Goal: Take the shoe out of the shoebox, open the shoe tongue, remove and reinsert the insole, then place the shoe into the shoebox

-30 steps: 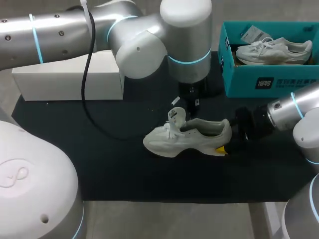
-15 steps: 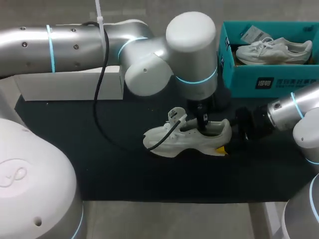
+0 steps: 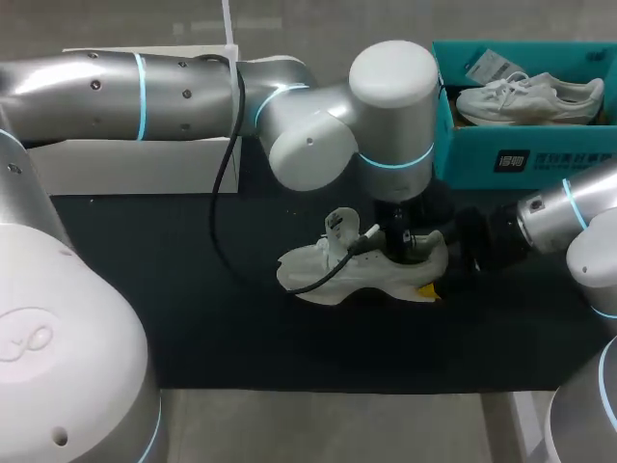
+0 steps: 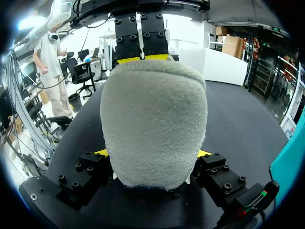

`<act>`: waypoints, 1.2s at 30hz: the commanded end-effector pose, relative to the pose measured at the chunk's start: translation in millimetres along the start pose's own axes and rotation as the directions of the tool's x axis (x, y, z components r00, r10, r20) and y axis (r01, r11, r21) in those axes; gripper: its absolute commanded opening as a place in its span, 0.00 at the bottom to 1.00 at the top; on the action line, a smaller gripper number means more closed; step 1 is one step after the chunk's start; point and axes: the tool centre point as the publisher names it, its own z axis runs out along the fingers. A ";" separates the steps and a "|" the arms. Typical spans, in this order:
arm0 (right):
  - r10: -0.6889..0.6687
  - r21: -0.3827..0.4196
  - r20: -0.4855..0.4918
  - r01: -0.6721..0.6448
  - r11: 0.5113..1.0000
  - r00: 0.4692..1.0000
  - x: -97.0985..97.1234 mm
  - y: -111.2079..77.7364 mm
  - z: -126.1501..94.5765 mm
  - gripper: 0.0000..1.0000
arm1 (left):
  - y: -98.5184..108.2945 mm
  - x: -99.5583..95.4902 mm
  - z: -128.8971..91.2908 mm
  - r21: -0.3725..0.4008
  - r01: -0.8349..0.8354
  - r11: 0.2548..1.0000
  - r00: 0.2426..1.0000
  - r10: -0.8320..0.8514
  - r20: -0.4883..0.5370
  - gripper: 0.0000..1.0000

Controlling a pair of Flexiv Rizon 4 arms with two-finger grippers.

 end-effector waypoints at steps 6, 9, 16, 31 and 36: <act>0.000 0.001 0.002 0.000 1.000 1.000 -1.4 -1.2 3.6 0.00 | 24.9 8.7 6.7 -0.006 -0.010 1.000 0.997 0.009 -0.081 0.00; 0.000 0.001 0.002 0.000 1.000 1.000 -1.4 -1.2 3.6 0.00 | 28.4 13.7 7.8 -0.027 -0.031 0.999 0.994 0.027 -0.108 0.00; 0.000 0.001 0.002 0.000 1.000 1.000 -1.4 -1.2 3.6 0.00 | 31.2 19.3 23.4 -0.046 -0.054 0.997 0.986 0.046 -0.161 0.00; 0.000 0.001 0.002 0.000 1.000 1.000 -1.4 -1.2 3.6 0.00 | 15.4 18.0 35.5 -0.018 -0.156 0.988 0.968 0.149 -0.200 0.21; 0.000 0.001 0.002 0.000 1.000 1.000 -1.4 -1.2 3.6 0.00 | 16.6 23.2 42.7 -0.022 -0.158 0.987 0.963 0.149 -0.225 0.35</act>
